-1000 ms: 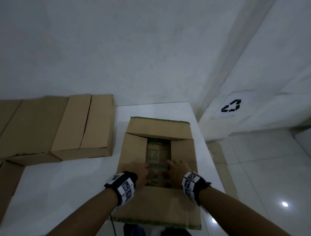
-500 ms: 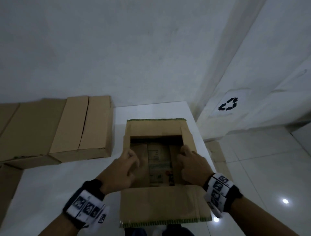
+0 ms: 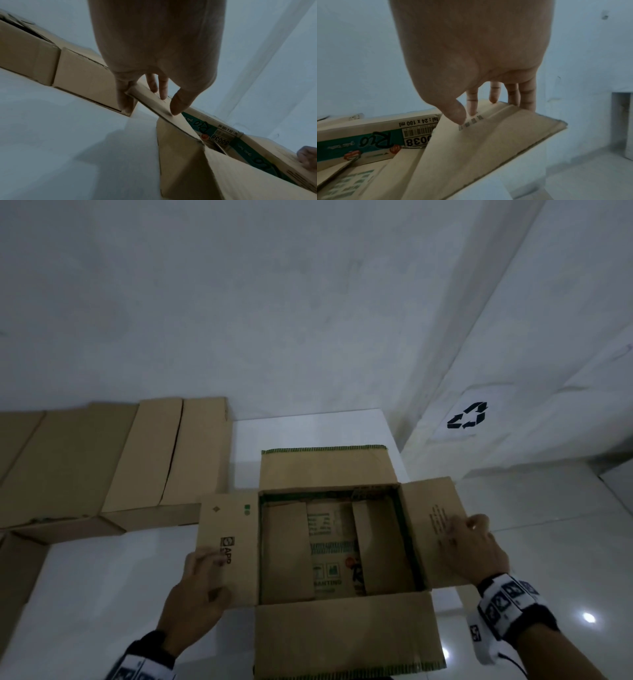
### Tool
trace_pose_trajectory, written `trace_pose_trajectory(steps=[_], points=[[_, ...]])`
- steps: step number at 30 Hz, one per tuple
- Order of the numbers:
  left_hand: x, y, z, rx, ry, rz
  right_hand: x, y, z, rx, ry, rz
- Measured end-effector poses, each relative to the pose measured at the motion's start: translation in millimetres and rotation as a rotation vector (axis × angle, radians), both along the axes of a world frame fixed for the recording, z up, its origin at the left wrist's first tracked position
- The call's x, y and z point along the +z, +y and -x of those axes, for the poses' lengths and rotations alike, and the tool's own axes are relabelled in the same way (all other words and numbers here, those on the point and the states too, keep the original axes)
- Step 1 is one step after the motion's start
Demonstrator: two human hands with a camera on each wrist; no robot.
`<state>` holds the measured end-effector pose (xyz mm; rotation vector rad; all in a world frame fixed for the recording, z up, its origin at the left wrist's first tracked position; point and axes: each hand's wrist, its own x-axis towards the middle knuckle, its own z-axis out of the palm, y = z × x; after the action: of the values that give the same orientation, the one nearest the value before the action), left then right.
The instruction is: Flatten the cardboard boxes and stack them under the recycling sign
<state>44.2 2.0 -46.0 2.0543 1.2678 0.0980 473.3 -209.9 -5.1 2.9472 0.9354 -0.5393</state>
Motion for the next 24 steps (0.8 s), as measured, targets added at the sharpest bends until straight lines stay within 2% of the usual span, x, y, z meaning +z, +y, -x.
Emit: trace_pose_trajectory(steps=[4, 6, 8, 13, 16, 18, 24], points=[[-7, -4, -16, 0.045, 0.117, -0.003, -17, 12, 4, -0.119, 0.172, -0.003], [-6, -5, -23, 0.080, 0.152, -0.013, -25, 19, 8, -0.096, 0.246, 0.046], [-2, -5, -29, 0.131, 0.165, 0.016, -34, 23, 11, 0.003, 0.253, 0.109], [3, -13, -46, 0.089, 0.400, -0.050, -46, 25, 10, -0.121, 0.265, 0.055], [2, -19, -52, 0.099, 0.391, -0.061, -49, 25, 9, -0.069, 0.304, 0.080], [0, -21, -55, 0.106, 0.357, -0.034, -47, 21, 9, -0.120, 0.303, 0.076], [-8, -29, -73, -0.020, 0.319, 0.201, -54, 9, 13, -0.127, 0.202, 0.036]])
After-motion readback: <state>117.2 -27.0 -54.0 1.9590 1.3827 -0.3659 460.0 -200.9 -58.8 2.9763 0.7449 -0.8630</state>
